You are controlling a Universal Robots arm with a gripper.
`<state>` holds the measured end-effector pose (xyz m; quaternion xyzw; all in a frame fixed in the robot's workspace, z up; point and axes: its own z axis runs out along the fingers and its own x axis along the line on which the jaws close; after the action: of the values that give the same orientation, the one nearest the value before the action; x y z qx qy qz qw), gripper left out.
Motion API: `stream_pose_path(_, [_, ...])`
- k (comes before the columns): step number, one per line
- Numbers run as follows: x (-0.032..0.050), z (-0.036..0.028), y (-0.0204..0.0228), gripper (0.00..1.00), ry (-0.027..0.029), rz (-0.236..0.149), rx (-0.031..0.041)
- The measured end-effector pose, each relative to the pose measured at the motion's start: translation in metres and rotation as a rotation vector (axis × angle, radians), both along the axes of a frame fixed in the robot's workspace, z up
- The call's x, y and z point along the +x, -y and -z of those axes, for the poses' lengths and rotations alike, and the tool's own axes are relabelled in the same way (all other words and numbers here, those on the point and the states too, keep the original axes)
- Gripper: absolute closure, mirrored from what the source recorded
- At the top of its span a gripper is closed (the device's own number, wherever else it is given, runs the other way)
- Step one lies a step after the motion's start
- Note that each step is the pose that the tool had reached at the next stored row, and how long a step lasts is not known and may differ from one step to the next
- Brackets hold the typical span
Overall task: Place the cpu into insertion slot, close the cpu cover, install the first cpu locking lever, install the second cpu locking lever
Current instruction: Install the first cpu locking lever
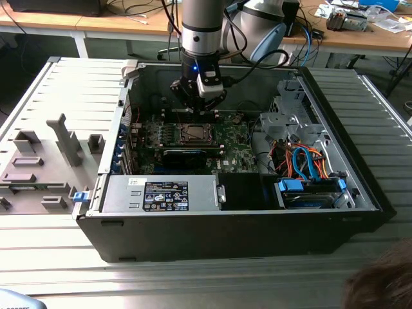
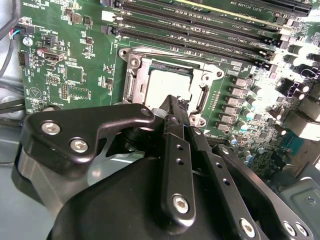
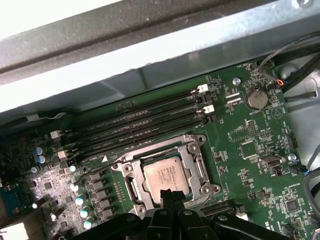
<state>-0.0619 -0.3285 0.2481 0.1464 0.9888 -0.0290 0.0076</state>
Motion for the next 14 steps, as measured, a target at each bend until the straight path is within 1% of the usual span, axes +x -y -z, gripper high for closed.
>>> stream_pose_path(14, [0.0, 0.0001, 0.0, 0.89, -0.0001, -0.025, -0.0001])
